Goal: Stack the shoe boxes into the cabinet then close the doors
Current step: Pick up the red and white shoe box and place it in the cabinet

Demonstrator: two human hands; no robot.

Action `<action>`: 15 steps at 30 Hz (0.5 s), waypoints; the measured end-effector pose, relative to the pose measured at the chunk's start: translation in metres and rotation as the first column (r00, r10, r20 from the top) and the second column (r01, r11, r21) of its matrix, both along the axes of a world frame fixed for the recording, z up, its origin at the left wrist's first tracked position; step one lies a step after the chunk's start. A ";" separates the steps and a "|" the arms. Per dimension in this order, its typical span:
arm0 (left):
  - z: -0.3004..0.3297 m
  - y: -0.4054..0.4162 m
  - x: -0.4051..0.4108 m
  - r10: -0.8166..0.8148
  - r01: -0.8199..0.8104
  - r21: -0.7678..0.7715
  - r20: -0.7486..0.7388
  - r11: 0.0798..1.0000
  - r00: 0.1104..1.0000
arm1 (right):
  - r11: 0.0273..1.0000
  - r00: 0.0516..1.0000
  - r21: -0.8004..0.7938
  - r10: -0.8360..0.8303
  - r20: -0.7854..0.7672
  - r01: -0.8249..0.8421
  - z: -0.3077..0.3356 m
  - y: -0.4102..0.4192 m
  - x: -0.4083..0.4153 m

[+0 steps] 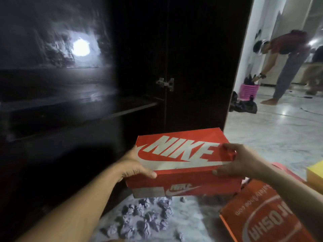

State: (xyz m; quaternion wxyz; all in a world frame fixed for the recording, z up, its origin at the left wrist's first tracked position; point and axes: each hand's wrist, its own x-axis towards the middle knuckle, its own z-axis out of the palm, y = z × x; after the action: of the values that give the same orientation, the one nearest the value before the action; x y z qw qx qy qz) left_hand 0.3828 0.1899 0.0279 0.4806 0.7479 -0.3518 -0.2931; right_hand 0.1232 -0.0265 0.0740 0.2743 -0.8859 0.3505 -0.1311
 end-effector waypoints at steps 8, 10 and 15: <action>-0.070 0.026 0.058 0.113 -0.156 0.333 0.145 0.930 0.983 | 0.979 0.973 0.058 0.200 -0.112 -0.194 -0.062 -0.014 0.112; -0.082 0.028 0.069 0.178 -0.222 0.399 0.144 0.890 0.973 | 0.969 0.961 0.066 0.246 -0.124 -0.239 -0.080 -0.019 0.137; -0.115 0.024 0.102 0.302 -0.353 0.393 0.186 0.849 0.935 | 0.947 0.932 0.108 0.318 -0.171 -0.303 -0.122 -0.033 0.198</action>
State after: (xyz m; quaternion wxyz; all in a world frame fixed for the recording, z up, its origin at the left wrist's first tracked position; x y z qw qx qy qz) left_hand 0.4845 0.2144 -0.0876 0.3295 0.8985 -0.1753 -0.2311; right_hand 0.3212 -0.0592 -0.0484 0.2927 -0.9268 0.2349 0.0115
